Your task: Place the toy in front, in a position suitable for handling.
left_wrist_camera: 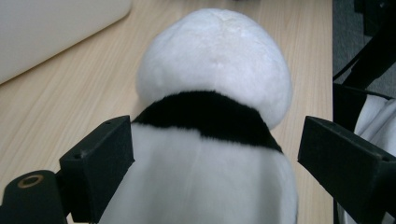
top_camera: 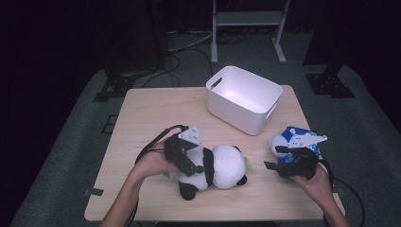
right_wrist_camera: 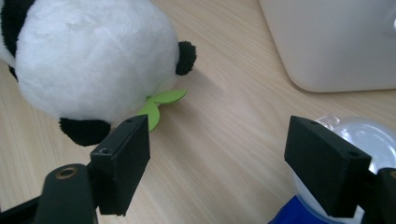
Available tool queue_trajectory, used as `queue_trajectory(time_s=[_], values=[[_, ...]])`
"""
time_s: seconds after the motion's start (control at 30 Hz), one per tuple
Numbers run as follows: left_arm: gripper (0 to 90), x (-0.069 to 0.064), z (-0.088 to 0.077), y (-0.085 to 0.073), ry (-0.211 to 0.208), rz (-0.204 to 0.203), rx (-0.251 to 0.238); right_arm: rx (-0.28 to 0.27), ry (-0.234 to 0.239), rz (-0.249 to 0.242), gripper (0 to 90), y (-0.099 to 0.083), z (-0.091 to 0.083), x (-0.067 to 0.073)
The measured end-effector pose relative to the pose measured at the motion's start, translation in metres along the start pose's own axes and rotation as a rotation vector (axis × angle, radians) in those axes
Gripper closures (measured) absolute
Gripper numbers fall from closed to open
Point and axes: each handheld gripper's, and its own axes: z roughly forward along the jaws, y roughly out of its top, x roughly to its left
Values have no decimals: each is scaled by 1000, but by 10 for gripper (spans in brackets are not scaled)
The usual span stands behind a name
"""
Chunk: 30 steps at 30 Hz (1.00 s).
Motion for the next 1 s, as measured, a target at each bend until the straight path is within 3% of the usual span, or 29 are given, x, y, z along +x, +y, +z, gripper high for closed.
queue_trajectory(time_s=[0.23, 0.4, 0.53, 0.67, 0.87, 1.0], values=[[82, -1, -21, -27, 36, -75, -69, 22, -11, 2, 214, 15, -3, -6], [82, -2, -24, -41, 41, -106, -78, 38, -52, 9, 216, 25, -11, -18], [82, 0, -24, -45, 34, -107, -64, 64, -89, 12, 225, 32, -16, -31], [82, 0, -26, -47, 36, -111, -80, 94, -127, 36, 252, 35, -19, -48], [82, 1, -25, -51, 33, -119, -62, 186, -171, 75, 305, 30, -16, -75], [82, 2, -24, -54, 28, -125, -62, 242, -179, 90, 339, 23, -11, -85]])
